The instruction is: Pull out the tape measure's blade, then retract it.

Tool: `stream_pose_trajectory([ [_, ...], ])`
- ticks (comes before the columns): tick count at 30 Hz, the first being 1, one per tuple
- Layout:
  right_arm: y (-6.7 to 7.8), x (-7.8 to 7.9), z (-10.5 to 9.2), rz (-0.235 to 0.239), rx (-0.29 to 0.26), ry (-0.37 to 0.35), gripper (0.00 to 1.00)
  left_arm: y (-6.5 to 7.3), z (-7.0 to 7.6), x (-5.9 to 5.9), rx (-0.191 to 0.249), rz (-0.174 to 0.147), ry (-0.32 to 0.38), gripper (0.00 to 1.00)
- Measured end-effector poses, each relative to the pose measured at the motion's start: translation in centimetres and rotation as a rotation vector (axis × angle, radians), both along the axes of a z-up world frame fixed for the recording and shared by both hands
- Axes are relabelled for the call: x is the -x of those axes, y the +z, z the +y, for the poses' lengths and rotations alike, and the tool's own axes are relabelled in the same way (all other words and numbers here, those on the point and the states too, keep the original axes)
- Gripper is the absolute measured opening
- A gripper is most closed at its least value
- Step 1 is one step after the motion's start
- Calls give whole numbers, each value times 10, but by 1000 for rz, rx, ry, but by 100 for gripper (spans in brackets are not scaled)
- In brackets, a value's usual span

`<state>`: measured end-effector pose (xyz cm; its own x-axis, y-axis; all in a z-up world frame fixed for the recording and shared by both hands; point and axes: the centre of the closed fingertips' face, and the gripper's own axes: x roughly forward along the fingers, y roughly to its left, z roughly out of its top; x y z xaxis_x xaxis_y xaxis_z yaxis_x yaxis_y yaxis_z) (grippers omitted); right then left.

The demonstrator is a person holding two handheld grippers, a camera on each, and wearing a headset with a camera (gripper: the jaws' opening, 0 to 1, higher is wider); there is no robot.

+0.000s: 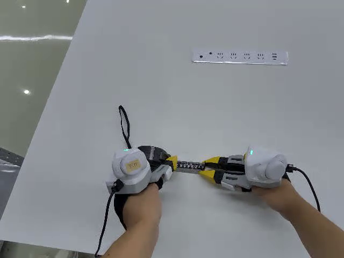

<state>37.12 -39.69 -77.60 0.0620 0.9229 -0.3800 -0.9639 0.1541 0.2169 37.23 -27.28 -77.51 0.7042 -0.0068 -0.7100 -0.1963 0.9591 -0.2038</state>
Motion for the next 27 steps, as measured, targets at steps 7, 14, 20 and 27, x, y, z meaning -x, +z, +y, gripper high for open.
stream_pose_trajectory([
  [7, 0, 0, 8, 3, -2, 5, 12, 0, 0, 0, 3, -3, 3, 69],
  [14, 0, 1, 14, 2, -5, 11, 12, 0, 0, 0, 6, 0, 3, 69],
  [20, 0, 0, 18, 2, -5, 14, 12, 0, 0, 0, 7, -2, 5, 69],
  [27, -1, 0, 20, 3, -6, 16, 12, 0, 0, 0, 8, -4, 7, 69],
])
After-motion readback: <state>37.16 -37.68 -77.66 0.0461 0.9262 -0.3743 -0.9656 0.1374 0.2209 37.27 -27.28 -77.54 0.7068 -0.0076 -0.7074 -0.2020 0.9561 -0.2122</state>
